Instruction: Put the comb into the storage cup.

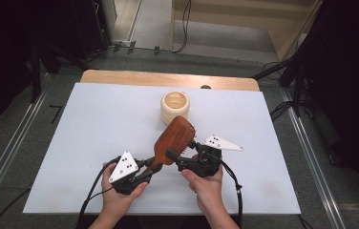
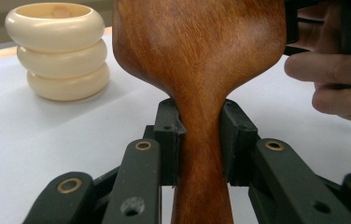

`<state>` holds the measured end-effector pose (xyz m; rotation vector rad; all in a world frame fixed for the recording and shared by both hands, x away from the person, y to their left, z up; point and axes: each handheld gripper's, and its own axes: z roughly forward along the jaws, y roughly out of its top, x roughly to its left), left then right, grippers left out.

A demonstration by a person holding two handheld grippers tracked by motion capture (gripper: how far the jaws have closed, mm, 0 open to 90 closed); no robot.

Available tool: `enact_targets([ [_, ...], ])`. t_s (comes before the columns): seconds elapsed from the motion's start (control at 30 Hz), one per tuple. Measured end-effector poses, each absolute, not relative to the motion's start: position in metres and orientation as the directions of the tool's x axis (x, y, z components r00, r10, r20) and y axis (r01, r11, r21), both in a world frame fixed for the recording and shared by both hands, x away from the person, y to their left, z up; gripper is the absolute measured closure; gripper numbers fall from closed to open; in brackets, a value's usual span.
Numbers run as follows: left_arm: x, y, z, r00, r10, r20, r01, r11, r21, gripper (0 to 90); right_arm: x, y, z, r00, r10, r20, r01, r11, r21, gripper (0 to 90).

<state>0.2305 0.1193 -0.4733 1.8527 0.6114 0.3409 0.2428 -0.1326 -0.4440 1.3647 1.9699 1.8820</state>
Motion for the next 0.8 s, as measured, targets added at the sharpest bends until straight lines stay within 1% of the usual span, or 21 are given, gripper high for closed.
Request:
enact_targets([
  [0.03, 0.230, 0.118, -0.474, 0.826, 0.560, -0.061, 0.245, -0.259, 0.934, 72.2, 0.243, -0.133, -0.444, -0.595, 0.636, 0.491, 0.520, -0.162, 0.839, 13.2],
  [0.1, 0.228, 0.116, -0.474, 0.828, 0.559, -0.048, 0.234, -0.267, 0.935, 72.2, 0.244, -0.132, -0.445, -0.581, 0.632, 0.513, 0.530, -0.185, 0.828, 16.8],
  [0.17, 0.225, 0.113, -0.475, 0.827, 0.560, -0.038, 0.225, -0.270, 0.936, 72.2, 0.244, -0.132, -0.445, -0.572, 0.632, 0.523, 0.539, -0.191, 0.820, 17.7],
  [0.2, 0.224, 0.112, -0.475, 0.829, 0.559, -0.029, 0.217, -0.274, 0.937, 72.2, 0.246, -0.132, -0.446, -0.566, 0.625, 0.538, 0.553, -0.197, 0.810, 24.0],
  [0.23, 0.223, 0.109, -0.476, 0.826, 0.563, -0.017, 0.212, -0.282, 0.936, 72.2, 0.246, -0.132, -0.447, -0.557, 0.630, 0.541, 0.559, -0.198, 0.805, 26.4],
  [0.27, 0.223, 0.109, -0.476, 0.826, 0.563, -0.017, 0.212, -0.282, 0.936, 72.1, 0.246, -0.132, -0.447, -0.557, 0.630, 0.541, 0.559, -0.198, 0.805, 26.4],
  [0.3, 0.223, 0.108, -0.476, 0.828, 0.561, -0.014, 0.210, -0.285, 0.935, 72.1, 0.246, -0.133, -0.448, -0.545, 0.633, 0.550, 0.570, -0.202, 0.797, 29.4],
  [0.33, 0.223, 0.108, -0.478, 0.826, 0.563, -0.013, 0.210, -0.287, 0.935, 72.1, 0.248, -0.135, -0.451, -0.534, 0.620, 0.574, 0.584, -0.221, 0.781, 34.7],
  [0.37, 0.223, 0.108, -0.478, 0.826, 0.563, -0.013, 0.210, -0.287, 0.935, 72.1, 0.248, -0.135, -0.451, -0.534, 0.620, 0.574, 0.584, -0.221, 0.781, 34.7],
  [0.4, 0.223, 0.107, -0.478, 0.826, 0.564, -0.010, 0.209, -0.290, 0.934, 72.1, 0.250, -0.138, -0.454, -0.529, 0.586, 0.614, 0.614, -0.235, 0.753, 37.8],
  [0.47, 0.225, 0.107, -0.480, 0.829, 0.558, -0.020, 0.221, -0.295, 0.930, 71.9, 0.251, -0.139, -0.456, -0.536, 0.573, 0.620, 0.615, -0.238, 0.751, 39.3],
  [0.5, 0.225, 0.107, -0.481, 0.831, 0.556, -0.022, 0.223, -0.297, 0.929, 71.9, 0.251, -0.140, -0.457, -0.544, 0.558, 0.626, 0.618, -0.238, 0.749, 42.0],
  [0.53, 0.226, 0.107, -0.482, 0.833, 0.552, -0.034, 0.230, -0.291, 0.929, 71.5, 0.251, -0.139, -0.458, -0.565, 0.526, 0.636, 0.621, -0.237, 0.748, 45.8],
  [0.57, 0.227, 0.108, -0.482, 0.838, 0.544, -0.056, 0.245, -0.282, 0.927, 71.5, 0.251, -0.139, -0.458, -0.565, 0.526, 0.636, 0.621, -0.237, 0.748, 45.8],
  [0.63, 0.229, 0.109, -0.482, 0.833, 0.548, -0.071, 0.259, -0.274, 0.926, 67.5, 0.247, -0.137, -0.455, -0.608, 0.541, 0.582, 0.568, -0.216, 0.794, 49.0],
  [0.67, 0.229, 0.109, -0.482, 0.833, 0.548, -0.071, 0.259, -0.274, 0.926, 63.8, 0.245, -0.137, -0.453, -0.617, 0.553, 0.559, 0.546, -0.210, 0.811, 49.7],
  [0.7, 0.230, 0.110, -0.481, 0.836, 0.543, -0.083, 0.267, -0.269, 0.925, 57.8, 0.244, -0.137, -0.452, -0.625, 0.556, 0.548, 0.533, -0.210, 0.820, 50.3],
  [0.73, 0.230, 0.111, -0.481, 0.837, 0.540, -0.091, 0.272, -0.265, 0.925, 57.8, 0.244, -0.137, -0.452, -0.625, 0.556, 0.548, 0.533, -0.210, 0.820, 50.3],
  [0.77, 0.230, 0.113, -0.481, 0.837, 0.539, -0.094, 0.268, -0.253, 0.930, 45.3, 0.244, -0.140, -0.450, -0.635, 0.550, 0.542, 0.516, -0.220, 0.828, 51.1],
  [0.8, 0.230, 0.119, -0.479, 0.832, 0.544, -0.108, 0.269, -0.226, 0.936, 38.9, 0.244, -0.142, -0.449, -0.638, 0.550, 0.539, 0.508, -0.225, 0.831, 51.7],
])
